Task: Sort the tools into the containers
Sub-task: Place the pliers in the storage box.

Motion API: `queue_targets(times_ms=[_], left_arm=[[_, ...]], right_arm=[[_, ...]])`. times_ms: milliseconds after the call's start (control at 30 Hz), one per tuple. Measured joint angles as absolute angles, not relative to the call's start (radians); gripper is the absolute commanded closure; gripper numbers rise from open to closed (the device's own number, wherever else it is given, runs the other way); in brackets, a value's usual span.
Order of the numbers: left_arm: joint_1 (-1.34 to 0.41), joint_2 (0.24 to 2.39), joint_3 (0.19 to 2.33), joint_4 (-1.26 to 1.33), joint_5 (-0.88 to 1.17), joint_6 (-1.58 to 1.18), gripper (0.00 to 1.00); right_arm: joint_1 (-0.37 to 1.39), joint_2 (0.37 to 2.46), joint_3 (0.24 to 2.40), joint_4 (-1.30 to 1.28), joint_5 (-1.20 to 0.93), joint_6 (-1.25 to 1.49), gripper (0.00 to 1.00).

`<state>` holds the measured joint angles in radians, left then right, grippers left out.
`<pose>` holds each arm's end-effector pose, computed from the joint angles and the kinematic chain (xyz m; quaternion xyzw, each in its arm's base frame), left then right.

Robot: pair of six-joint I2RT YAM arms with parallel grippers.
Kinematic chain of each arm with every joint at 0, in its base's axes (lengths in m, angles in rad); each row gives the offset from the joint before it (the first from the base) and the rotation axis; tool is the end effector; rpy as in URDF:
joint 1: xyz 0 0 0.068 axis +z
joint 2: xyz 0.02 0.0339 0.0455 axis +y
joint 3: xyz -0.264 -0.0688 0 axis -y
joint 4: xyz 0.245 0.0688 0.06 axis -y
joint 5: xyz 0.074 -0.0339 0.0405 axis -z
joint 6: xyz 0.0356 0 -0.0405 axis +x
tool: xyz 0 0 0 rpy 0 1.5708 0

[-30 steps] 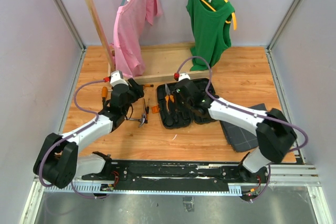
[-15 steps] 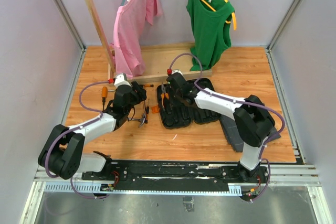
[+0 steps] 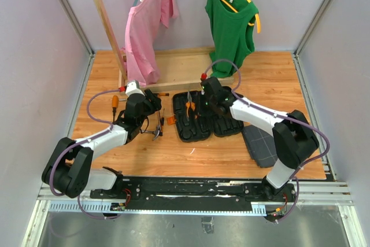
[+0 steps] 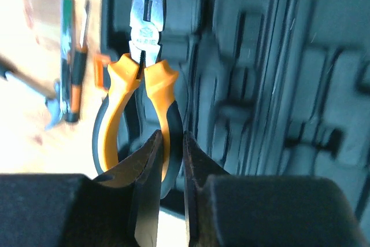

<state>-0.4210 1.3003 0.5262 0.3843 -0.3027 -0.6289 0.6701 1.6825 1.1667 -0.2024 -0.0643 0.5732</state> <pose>0.2475 -0.0992 0.1985 -0.1687 0.8080 -0.1675 0.5391 0.2922 0.2345 0.2351 -0.0574 0.9083 0.2645 0.3189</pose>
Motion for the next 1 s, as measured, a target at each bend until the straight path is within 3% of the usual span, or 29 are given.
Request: queue_targets(times_ms=[233, 533, 1000], left_arm=[[-0.421, 1.293, 0.525, 0.388, -0.306, -0.629, 0.39], [-0.421, 1.293, 0.525, 0.388, -0.306, -0.629, 0.39], [-0.421, 1.293, 0.525, 0.389, -0.304, -0.631, 0.39]], right_arm=[[0.709, 1.603, 0.949, -0.160, -0.124, 0.685, 1.00], [0.710, 1.603, 0.962, -0.036, -0.121, 0.610, 0.99], [0.710, 1.658, 1.088, -0.105, -0.057, 0.474, 0.99]])
